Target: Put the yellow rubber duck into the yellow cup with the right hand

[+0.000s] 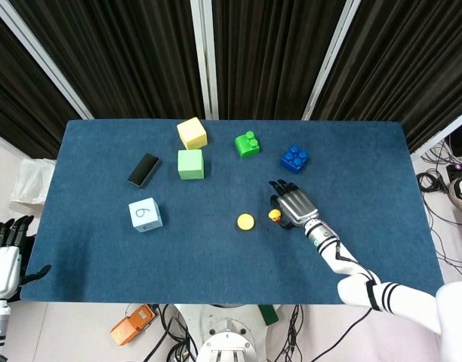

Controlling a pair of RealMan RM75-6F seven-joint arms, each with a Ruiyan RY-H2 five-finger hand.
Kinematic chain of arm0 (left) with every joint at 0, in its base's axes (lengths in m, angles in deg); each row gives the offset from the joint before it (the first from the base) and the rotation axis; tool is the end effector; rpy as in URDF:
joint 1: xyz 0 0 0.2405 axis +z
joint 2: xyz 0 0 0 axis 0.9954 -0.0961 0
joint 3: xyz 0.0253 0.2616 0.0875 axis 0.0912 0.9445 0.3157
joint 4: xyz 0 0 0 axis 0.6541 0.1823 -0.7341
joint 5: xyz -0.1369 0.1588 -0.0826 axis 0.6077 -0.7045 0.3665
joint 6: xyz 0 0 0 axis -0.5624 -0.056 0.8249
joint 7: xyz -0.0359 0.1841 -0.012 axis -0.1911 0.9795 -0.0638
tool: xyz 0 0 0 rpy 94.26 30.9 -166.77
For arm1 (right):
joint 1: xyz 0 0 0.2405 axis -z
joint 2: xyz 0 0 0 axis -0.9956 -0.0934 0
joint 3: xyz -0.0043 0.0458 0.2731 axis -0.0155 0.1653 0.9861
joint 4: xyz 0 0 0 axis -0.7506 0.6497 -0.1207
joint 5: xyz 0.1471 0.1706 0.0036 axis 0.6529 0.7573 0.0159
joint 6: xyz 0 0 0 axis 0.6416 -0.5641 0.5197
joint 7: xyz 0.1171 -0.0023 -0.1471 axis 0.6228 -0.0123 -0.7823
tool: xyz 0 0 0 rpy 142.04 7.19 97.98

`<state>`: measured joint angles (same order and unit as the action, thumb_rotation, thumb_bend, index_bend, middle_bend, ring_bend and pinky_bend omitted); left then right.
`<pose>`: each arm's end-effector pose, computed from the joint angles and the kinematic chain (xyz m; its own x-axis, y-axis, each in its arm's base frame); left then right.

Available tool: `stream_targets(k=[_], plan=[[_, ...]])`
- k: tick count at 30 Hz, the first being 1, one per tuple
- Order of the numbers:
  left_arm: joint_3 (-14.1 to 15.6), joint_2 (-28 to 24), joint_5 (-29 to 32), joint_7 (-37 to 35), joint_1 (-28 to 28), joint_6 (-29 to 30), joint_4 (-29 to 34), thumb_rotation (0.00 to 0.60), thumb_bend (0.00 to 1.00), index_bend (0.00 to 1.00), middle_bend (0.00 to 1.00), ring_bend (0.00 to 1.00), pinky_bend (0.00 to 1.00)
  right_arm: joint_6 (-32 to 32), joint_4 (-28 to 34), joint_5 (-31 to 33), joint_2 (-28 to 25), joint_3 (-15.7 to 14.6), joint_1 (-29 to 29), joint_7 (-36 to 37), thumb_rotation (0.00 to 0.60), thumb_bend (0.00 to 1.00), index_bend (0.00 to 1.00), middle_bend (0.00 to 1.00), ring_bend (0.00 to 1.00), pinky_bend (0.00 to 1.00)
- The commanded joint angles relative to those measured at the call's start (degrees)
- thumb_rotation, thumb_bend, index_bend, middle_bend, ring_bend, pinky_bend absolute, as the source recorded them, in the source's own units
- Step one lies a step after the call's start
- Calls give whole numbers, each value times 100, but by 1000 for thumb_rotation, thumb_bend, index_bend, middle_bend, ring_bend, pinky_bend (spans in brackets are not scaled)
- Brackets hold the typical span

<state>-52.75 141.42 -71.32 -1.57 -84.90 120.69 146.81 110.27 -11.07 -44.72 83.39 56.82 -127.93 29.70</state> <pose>-0.3761 0.1966 0.1373 0.4220 0.0215 0.9063 0.8964 0.1396 -0.4207 -0.1849 -0.4159 -0.0847 0.5543 -0.3463 0.7568 -0.8114 -0.4275 0.3987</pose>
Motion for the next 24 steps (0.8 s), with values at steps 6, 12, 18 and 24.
stream_targets(k=[6, 12, 18, 24], plan=[[8, 15, 0, -40, 43, 32, -46, 600, 29, 66, 72, 47, 0, 66, -182, -45, 122, -23, -41, 315, 600, 563, 602, 158, 154, 212], [-1, 11, -20, -64, 56, 53, -63, 600, 29, 66, 72, 48, 0, 412, 253, -336, -193, 25, 34, 657, 600, 569, 632, 176, 164, 213], [-16, -5, -45, -44, 47, 60, -31, 600, 29, 66, 72, 48, 0, 474, 784, -531, -420, 38, -85, 579, 600, 570, 631, 177, 164, 215], [-8, 1, -36, -36, 61, 49, -32, 600, 29, 66, 72, 48, 0, 226, 711, -312, -127, 57, -365, 218, 600, 570, 610, 177, 164, 215]])
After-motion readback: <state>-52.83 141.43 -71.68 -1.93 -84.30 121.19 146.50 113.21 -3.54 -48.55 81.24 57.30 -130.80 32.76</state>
